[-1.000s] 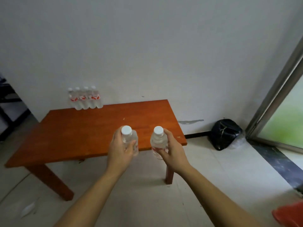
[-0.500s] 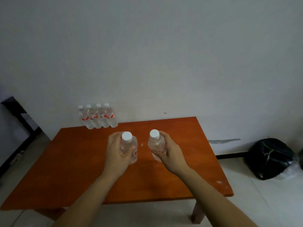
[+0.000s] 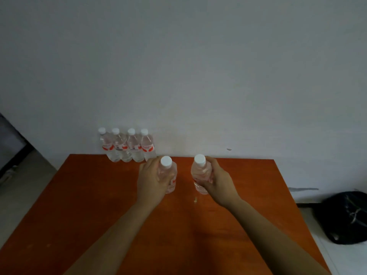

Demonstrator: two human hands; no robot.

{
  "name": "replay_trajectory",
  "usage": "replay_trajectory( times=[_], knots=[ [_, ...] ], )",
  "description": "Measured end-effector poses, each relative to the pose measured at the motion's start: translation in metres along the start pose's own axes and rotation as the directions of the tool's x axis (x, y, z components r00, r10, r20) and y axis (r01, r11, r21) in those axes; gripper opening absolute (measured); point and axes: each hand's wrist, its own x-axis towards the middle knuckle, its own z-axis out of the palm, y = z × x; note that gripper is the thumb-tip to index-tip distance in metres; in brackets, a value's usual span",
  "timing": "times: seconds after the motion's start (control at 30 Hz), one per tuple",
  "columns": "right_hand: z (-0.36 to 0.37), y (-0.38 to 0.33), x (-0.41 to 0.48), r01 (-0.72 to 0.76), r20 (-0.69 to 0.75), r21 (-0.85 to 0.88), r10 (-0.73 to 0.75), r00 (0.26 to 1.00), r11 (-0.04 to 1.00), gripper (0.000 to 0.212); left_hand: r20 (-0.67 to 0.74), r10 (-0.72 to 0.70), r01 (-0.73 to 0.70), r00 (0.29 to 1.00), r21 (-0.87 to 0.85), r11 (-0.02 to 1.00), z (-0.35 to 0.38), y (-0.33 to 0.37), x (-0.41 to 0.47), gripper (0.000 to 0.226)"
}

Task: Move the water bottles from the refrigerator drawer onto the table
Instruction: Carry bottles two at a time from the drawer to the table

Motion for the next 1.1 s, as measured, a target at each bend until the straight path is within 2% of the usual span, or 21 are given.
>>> replay_trajectory(
  times=[0.2,0.43,0.67,0.9,1.1],
  knots=[
    [0.045,0.009,0.07,-0.135,0.03,-0.092,0.138,0.99,0.987,0.071,0.113,0.038,-0.035,0.993,-0.027,0.999,0.023,-0.061,0.076,0.042],
    [0.072,0.032,0.129,-0.241,-0.015,-0.085,0.24,0.971,0.967,0.07,0.171,-0.004,0.002,0.985,0.015,1.0,0.057,-0.098,0.135,0.042],
    [0.101,0.053,0.184,-0.252,0.028,-0.086,0.256,0.966,0.964,0.068,0.15,-0.077,0.066,0.986,0.077,0.995,0.093,-0.113,0.17,0.035],
    [0.124,0.068,0.228,-0.237,0.115,-0.052,0.242,0.963,0.97,0.068,0.149,-0.126,0.099,0.981,0.172,0.98,0.117,-0.119,0.205,0.04],
    [0.131,0.067,0.252,-0.199,0.202,-0.088,0.213,0.956,0.976,0.074,0.141,-0.186,0.132,0.972,0.326,0.936,0.128,-0.13,0.217,0.043]
  ],
)
